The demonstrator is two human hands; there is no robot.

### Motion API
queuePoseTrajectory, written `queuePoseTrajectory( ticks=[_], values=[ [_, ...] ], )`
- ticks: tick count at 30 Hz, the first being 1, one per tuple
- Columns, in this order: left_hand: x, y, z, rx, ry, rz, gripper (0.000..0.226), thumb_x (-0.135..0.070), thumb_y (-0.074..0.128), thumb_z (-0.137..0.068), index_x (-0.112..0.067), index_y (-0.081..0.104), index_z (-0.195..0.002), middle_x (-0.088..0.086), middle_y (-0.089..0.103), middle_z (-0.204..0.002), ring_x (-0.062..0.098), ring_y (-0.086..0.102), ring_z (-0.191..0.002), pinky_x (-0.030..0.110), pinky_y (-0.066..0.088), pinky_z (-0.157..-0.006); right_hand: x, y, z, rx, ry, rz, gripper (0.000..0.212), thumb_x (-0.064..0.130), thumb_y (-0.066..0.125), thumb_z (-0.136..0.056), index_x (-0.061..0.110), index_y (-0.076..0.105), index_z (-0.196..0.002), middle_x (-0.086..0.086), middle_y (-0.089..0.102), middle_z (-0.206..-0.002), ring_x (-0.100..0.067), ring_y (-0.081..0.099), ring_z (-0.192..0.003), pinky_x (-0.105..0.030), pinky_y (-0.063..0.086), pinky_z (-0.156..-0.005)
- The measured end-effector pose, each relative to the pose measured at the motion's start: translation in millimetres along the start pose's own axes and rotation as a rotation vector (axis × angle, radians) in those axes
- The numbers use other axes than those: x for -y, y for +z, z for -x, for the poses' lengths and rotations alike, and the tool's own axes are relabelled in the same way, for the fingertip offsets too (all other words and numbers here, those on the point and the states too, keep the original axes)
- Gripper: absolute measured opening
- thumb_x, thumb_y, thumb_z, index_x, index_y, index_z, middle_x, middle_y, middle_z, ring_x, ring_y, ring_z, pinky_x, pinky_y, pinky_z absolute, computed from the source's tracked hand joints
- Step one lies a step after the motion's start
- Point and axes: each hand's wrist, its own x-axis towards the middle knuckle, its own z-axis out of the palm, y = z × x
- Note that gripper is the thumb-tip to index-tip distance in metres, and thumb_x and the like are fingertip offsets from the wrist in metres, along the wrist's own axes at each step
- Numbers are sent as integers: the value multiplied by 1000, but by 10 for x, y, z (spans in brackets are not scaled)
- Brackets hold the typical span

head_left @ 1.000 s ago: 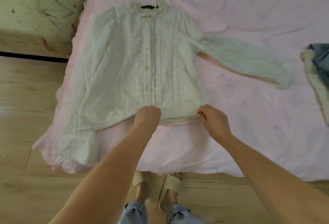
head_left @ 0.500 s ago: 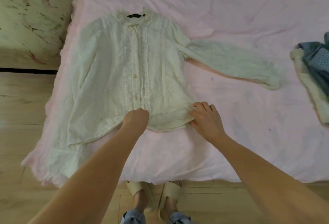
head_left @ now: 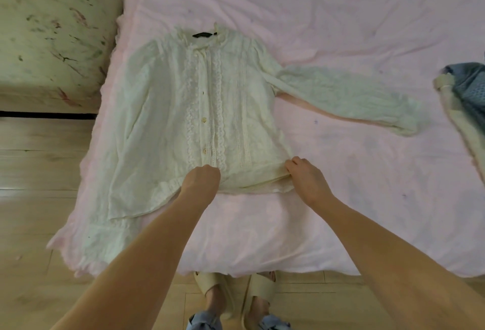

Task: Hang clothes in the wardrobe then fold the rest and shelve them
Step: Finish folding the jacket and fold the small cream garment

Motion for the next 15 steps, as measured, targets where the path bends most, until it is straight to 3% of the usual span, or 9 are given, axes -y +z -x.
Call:
queuePoseTrajectory(
  ticks=[5, 10, 15],
  values=[
    [53, -145, 99, 18, 9, -12, 16, -6, 54, -93, -10, 64, -105, 7, 65, -104, 24, 65, -96, 28, 50, -77, -68, -378, 3, 99, -132, 164, 34, 3, 47, -88, 13, 52, -120, -7, 57, -108, -24, 49, -103, -30, 33, -66],
    [-31, -757, 303, -94, 28, 62, 16, -16, 55, -95, -10, 65, -106, 8, 66, -106, 25, 64, -98, 30, 50, -78, -195, -1178, 47, -48, -136, 209, 26, 0, 47, -90, 4, 59, -112, -15, 57, -110, -31, 49, -111, -36, 40, -67],
    [-355, -802, 714, 5, 56, 105, 20, -16, 53, -96, -7, 64, -109, 9, 65, -109, 27, 63, -102, 32, 49, -82, -275, -1444, 396, 178, -163, 361, 24, 7, 46, -92, 8, 57, -114, -12, 55, -112, -28, 52, -109, -30, 38, -72]
  ],
)
